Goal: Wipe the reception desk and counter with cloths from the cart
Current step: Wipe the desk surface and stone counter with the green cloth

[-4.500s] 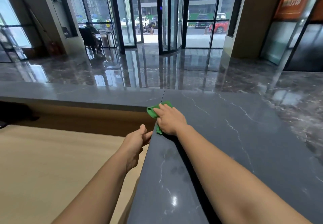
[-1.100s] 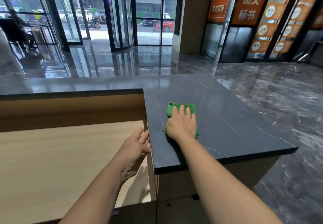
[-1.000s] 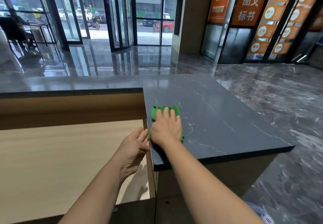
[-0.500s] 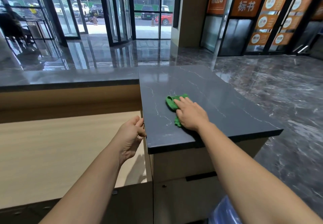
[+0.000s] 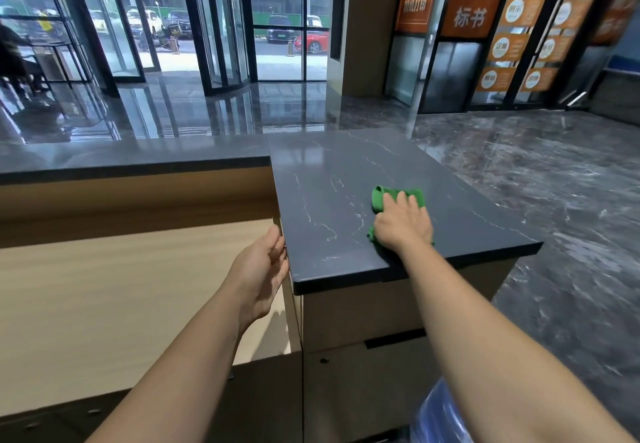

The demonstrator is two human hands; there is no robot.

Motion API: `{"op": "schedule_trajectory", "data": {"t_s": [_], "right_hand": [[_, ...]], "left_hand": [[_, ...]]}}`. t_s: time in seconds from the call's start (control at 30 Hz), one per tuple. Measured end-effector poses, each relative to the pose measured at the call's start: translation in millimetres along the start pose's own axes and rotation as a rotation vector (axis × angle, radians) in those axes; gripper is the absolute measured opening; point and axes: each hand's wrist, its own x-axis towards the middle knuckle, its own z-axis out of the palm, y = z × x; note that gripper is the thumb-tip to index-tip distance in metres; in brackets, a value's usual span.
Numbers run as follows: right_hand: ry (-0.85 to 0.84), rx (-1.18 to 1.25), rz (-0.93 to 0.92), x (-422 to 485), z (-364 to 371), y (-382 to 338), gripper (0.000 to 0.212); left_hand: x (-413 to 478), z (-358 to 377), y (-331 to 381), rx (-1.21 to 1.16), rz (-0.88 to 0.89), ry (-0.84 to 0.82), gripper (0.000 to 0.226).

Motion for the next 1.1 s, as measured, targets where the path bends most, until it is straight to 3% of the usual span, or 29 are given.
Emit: {"op": "schedule_trajectory", "data": {"t_s": [0.1, 0.3, 0.43, 0.57, 0.9, 1.1], "right_hand": [[0.005, 0.046, -0.032, -29.7, 6.9, -46.1, 0.059], [0.001, 0.094, -0.320, -81.7, 20.2, -118.5, 0.064], [-0.004, 0.095, -0.518, -82.6, 19.8, -111.7, 0.054], [-0.017, 0.104, -0.636, -68.3, 10.2, -63.3, 0.050], [-0.034, 0.043, -0.245, -12.2, -17.8, 104.1, 0.052], [0.054, 0.088, -0.032, -19.7, -12.2, 88.2, 0.053]], "left_hand": [[-2.2, -0.4, 2.3, -0.114, -0.005, -0.021, 0.059], [-3.4, -7.2, 0.7, -0.285, -0.018, -0.036, 0.076], [-4.8, -11.9, 2.0, -0.314, -0.040, -0.032, 0.084], [-10.3, 4.3, 3.8, -0.317, 0.005, 0.078, 0.080], [-37.1, 11.8, -12.5, -0.231, 0.053, 0.178, 0.076], [-51.9, 11.1, -17.1, -0.214, 0.057, 0.149, 0.075]]}}
